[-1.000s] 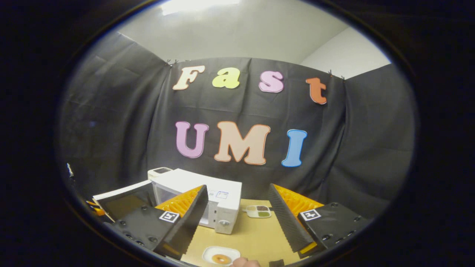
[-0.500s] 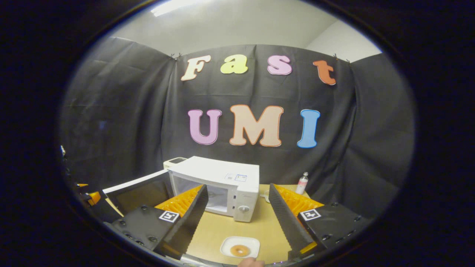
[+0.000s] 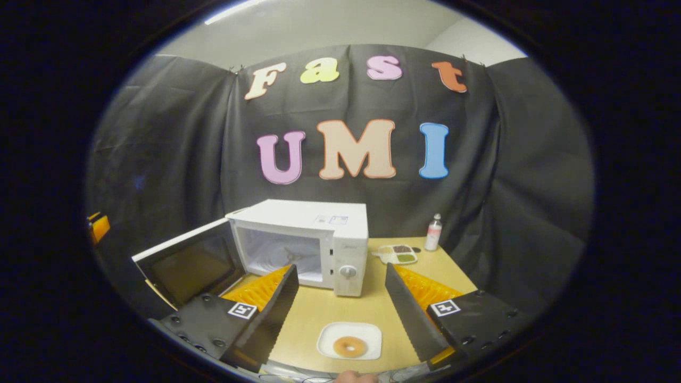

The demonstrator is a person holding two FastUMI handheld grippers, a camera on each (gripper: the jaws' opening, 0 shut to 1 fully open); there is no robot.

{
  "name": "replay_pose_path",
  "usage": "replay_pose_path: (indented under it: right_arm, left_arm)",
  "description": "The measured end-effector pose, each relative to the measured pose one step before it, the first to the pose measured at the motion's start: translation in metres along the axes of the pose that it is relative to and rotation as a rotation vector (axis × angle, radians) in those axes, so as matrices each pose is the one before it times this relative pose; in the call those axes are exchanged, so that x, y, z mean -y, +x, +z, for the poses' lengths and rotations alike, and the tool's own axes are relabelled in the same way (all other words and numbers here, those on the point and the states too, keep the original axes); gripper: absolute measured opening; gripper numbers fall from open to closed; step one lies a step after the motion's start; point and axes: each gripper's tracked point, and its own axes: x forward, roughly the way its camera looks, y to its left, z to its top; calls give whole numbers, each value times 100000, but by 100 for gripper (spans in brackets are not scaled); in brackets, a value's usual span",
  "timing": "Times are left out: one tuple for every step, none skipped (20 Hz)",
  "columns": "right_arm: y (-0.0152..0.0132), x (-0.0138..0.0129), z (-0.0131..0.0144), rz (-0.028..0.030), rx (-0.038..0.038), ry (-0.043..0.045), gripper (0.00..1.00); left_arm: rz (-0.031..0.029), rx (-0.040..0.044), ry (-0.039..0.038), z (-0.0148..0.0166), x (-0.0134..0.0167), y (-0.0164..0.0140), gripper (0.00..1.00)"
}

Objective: Open the microwave oven with the left hand, put the food in, and close the microwave oven.

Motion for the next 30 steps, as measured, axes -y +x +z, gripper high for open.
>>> replay_pose_path:
  right_arm:
    - [444,52,-2010,-131,-2931,-196,97]
    - [579,141,-2271,-646,-3607,-610,97]
    - [719,326,-2248,-869,-4097,-337,97]
    - [631,124,-2096,-372,-3889,551,100]
    - [755,146,-2192,-614,-4156,814,98]
    - [574,252,-1652,-918,-3616,692,97]
    - [634,366,-1763,-419,-4547,524,97]
    - [743,312,-1501,-300,-3667,750,100]
    - [607,392,-1255,-815,-2489,-52,100]
    - [608,287,-919,-436,-2435,-451,100]
    - [651,95,-830,-140,-2203,-871,98]
    - [611,7,-738,116,-1848,-1126,100]
    - [355,20,-929,-245,-1966,-1227,98]
    - [629,-39,-723,-197,-2134,-979,100]
    - [421,96,-794,-106,-2192,-208,100]
    - [294,15,-501,488,-1762,566,100]
    - [253,30,-434,162,-1291,827,100]
    - [187,2,-233,-121,-970,873,98]
    - [224,-110,-328,16,-649,982,100]
    - [169,66,-140,-22,-516,391,98]
    - [196,-1,-188,-49,-336,79,98]
    - [144,-109,-113,80,-375,-194,98]
    - [191,-38,-195,59,-349,-213,98]
    - [58,-86,-96,223,-264,-113,98]
    - [103,-87,-143,116,-278,4,100]
    - [222,-22,-113,159,-268,214,98]
    - [181,-51,-119,53,-345,458,100]
    - [69,104,41,-969,-389,-148,99]
    - [274,30,-27,-92,-41,246,94]
    - [127,-7,-137,-6,-805,-506,88]
  left_arm:
    - [-1166,296,-844,15,406,-3,95]
    - [-732,-559,-717,-95,366,-73,94]
    - [-761,-555,-391,-152,283,-83,94]
    - [-529,-244,-88,-31,259,-204,95]
    - [-169,395,-135,124,40,-112,94]
    - [17,-31,-525,-28,92,-126,95]
    - [213,-837,-563,-297,7,-149,95]
    - [522,-781,-514,-282,-60,-114,95]
    - [451,-264,-646,-129,-14,-57,94]
    - [336,-241,-794,-36,65,-22,95]
    - [295,-400,-709,-257,98,45,94]
    - [259,-529,-719,-285,183,134,96]
    - [207,-806,-864,-347,174,43,96]
    - [-249,-592,-988,-217,277,-35,94]
    - [-473,-333,-861,-180,324,146,96]
    - [-276,-644,-464,-160,387,162,96]
    - [-459,-687,-59,-235,330,67,96]
    - [-37,-720,210,-182,201,110,96]
    - [-158,-406,25,-131,121,121,96]
    - [-244,-20,-162,118,152,-36,94]
    - [-177,-232,139,17,116,127,96]
    - [11,-333,515,-95,69,76,96]
    - [-35,-120,422,45,-89,110,96]
    - [27,44,226,188,-34,114,96]
    - [64,106,178,131,34,67,96]
    - [346,49,215,39,-87,71,96]
    - [169,52,94,75,-79,39,96]
    - [186,275,77,111,23,36,96]
    - [108,18,135,23,-53,29,96]
    - [94,-149,185,-34,-21,36,96]
